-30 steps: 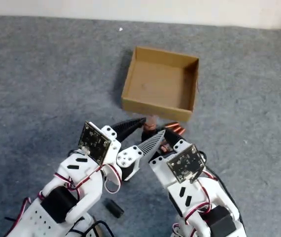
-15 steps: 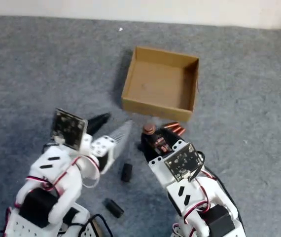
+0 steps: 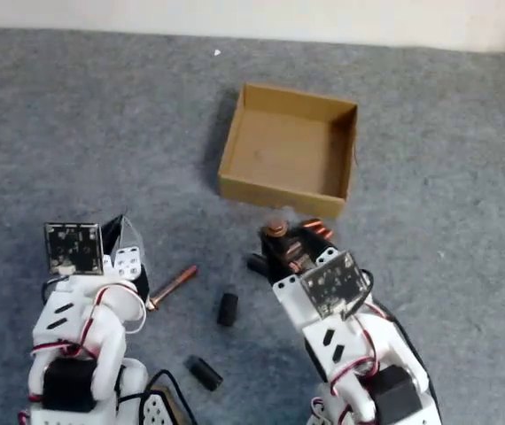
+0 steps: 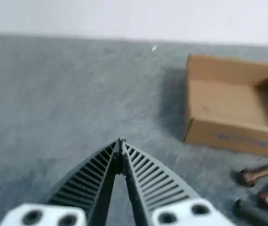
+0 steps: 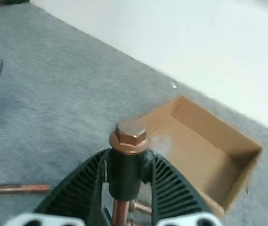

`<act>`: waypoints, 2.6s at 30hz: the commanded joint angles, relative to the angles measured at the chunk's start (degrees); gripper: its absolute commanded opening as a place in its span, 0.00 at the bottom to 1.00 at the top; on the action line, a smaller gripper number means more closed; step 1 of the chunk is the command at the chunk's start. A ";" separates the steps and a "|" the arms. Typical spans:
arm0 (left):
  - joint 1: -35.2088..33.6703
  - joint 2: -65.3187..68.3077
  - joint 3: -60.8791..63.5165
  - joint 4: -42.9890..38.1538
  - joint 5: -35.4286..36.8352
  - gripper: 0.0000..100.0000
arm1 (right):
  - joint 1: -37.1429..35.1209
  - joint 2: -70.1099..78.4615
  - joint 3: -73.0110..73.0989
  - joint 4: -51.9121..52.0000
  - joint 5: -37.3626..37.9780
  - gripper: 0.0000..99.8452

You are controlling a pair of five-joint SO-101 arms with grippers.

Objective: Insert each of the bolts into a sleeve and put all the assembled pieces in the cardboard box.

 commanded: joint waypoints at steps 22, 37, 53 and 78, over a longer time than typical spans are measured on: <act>-4.26 -0.66 18.68 -8.79 -0.62 0.01 | 11.65 75.56 -57.19 -1.10 -3.60 0.01; -5.05 -0.66 18.68 -8.79 -0.70 0.01 | 16.57 107.21 -70.29 -13.23 -3.60 0.01; -9.27 -0.66 18.15 -9.14 -0.53 0.01 | 16.31 101.14 -72.92 3.12 -3.52 0.15; -17.36 -0.75 17.98 -13.10 -0.35 0.01 | -16.57 78.37 -38.81 17.27 -29.45 0.15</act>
